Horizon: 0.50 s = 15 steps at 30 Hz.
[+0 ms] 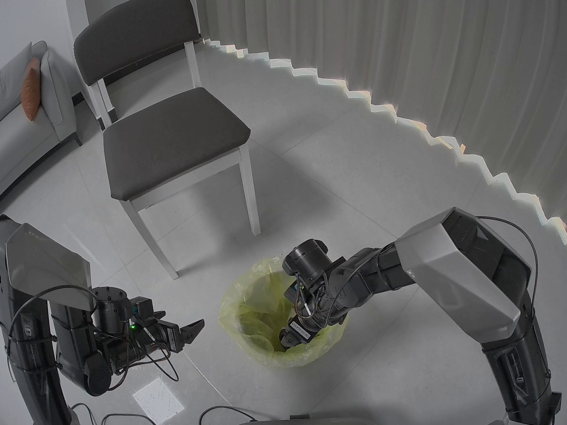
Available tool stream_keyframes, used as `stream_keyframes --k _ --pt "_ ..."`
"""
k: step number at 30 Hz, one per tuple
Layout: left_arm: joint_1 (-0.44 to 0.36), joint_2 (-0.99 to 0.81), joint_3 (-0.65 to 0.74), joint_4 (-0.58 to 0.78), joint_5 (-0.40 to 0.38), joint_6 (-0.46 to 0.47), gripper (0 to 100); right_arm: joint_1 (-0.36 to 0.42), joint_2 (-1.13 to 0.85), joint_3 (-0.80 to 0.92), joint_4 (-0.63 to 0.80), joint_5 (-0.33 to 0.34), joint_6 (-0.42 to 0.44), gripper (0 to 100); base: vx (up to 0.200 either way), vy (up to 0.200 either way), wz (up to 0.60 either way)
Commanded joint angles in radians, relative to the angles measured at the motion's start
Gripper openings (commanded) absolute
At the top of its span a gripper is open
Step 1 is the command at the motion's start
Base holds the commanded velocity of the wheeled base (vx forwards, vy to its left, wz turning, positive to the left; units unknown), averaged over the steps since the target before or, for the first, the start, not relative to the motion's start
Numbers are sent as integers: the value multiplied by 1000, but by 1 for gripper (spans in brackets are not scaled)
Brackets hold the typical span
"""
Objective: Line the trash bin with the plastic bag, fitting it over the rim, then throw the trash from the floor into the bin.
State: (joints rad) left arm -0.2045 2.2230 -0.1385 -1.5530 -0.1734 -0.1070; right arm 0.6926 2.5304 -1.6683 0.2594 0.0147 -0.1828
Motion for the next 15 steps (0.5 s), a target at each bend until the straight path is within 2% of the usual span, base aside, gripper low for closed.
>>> stream_keyframes --k 1,15 --pt "0 -2 2 -18 0 0 100 -18 18 13 1 1 -1 100 0 0 0" --pt "-1 4 -1 -18 -1 0 100 -21 48 21 80 1 -30 100 0 0 0"
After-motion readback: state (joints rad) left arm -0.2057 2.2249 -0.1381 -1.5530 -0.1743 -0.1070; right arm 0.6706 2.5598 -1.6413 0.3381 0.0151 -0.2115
